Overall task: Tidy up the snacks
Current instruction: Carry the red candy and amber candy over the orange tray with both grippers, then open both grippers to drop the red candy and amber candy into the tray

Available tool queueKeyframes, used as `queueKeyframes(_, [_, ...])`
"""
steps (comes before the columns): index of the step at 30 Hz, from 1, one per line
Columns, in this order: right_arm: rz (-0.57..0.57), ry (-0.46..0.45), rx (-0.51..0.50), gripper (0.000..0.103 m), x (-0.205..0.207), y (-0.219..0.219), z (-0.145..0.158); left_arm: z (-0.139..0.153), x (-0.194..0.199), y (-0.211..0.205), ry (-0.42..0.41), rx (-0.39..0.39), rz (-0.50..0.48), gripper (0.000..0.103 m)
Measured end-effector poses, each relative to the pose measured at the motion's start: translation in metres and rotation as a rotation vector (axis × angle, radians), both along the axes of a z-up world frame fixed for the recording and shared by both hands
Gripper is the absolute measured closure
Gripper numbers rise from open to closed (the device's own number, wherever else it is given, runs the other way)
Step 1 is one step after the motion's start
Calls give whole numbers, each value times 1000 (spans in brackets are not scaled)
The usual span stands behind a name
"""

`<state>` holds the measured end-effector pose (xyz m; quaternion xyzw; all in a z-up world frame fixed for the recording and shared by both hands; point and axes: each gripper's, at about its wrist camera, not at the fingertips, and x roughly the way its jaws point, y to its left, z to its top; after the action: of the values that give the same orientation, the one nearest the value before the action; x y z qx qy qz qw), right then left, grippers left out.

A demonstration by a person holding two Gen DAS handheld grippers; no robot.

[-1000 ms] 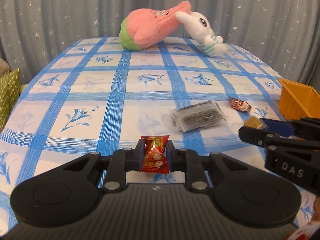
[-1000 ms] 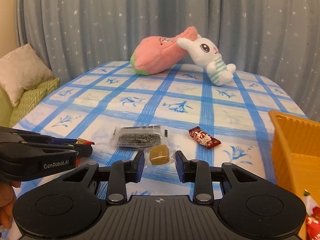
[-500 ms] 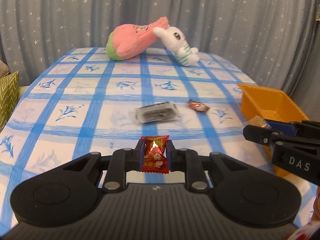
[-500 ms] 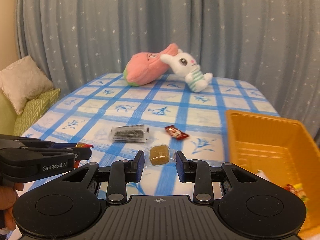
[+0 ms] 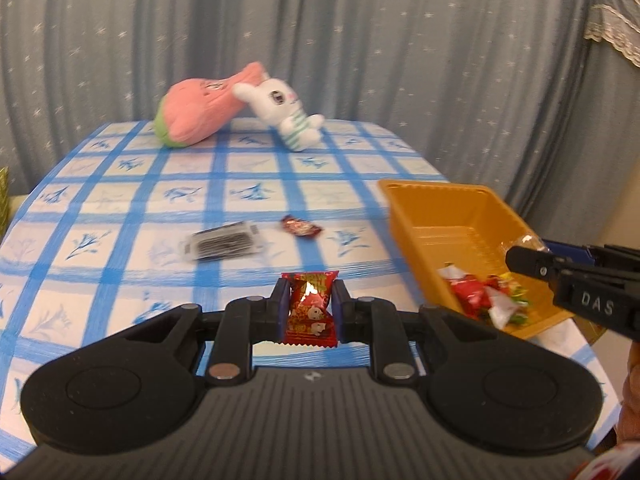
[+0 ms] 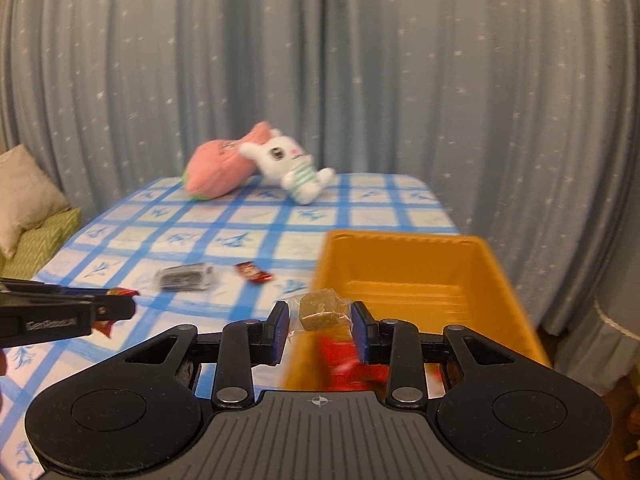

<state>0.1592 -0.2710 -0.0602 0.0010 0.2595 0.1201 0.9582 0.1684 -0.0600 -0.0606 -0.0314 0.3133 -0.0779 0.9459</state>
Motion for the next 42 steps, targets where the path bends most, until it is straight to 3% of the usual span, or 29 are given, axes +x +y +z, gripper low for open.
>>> queueKeyframes(8, [-67,-4,-14,69,7,-56,14,12,6,-43,-22,-2,-82,84])
queueKeyframes(14, [-100,28,27,69,16,-87,8,13,15,-76,-25,4,-144,84])
queueKeyframes(24, [-108,68,45,69,25,-102,2,-4,29,-121,8,25,-242,84])
queueKeyframes(36, [-122,109,36,69,38,-109,-8,-19,44,-143,34,19,-293,84])
queueKeyframes(42, [-130,110,40,69,38,-112,-9,-21,42,-139,30,35,-294,76])
